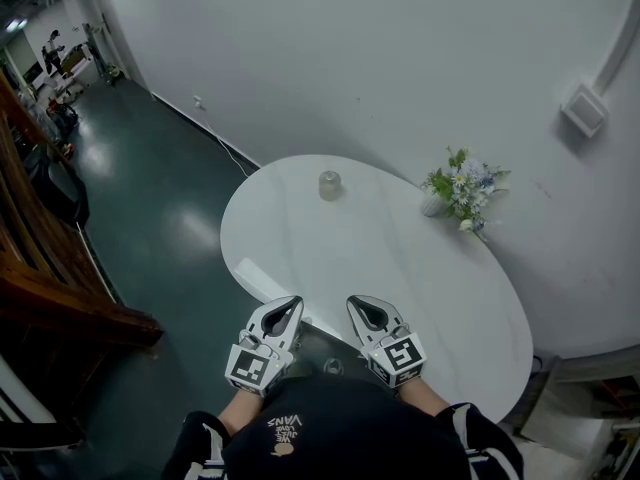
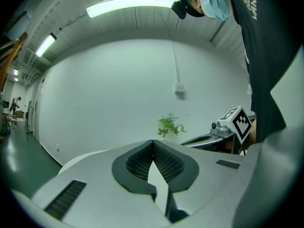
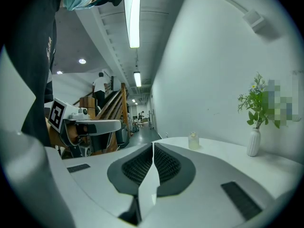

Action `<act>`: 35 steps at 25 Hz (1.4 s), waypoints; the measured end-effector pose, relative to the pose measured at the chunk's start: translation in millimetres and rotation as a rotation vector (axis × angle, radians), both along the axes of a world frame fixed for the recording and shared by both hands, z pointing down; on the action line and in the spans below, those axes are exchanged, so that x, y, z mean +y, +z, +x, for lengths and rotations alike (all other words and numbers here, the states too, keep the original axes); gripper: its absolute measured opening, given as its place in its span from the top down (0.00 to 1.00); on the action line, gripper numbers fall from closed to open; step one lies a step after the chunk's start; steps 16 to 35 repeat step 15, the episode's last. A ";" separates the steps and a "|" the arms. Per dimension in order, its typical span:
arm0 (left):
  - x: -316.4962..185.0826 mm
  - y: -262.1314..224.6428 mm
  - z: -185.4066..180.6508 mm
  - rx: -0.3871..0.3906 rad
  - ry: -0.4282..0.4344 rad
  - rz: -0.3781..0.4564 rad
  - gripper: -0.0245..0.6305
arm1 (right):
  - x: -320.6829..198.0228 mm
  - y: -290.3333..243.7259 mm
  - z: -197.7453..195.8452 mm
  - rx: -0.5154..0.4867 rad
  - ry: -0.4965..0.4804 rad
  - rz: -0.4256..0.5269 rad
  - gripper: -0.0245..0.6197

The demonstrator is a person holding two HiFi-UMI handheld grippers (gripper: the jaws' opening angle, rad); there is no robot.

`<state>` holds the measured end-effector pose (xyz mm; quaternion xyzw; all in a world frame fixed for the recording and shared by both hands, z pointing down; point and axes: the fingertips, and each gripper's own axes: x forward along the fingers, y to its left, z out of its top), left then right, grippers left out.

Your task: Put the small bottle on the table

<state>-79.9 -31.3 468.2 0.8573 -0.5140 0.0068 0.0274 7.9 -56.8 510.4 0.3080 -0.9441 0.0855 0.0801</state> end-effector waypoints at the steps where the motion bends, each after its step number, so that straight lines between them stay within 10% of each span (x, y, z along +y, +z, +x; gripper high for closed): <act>1: 0.5 -0.5 0.3 -0.003 0.003 -0.001 0.93 | -0.3 -0.4 0.2 0.000 0.001 0.002 0.89; 35: -5.6 0.6 0.4 -0.012 0.005 -0.015 0.93 | -6.9 -0.5 5.4 -0.013 0.016 -0.005 0.89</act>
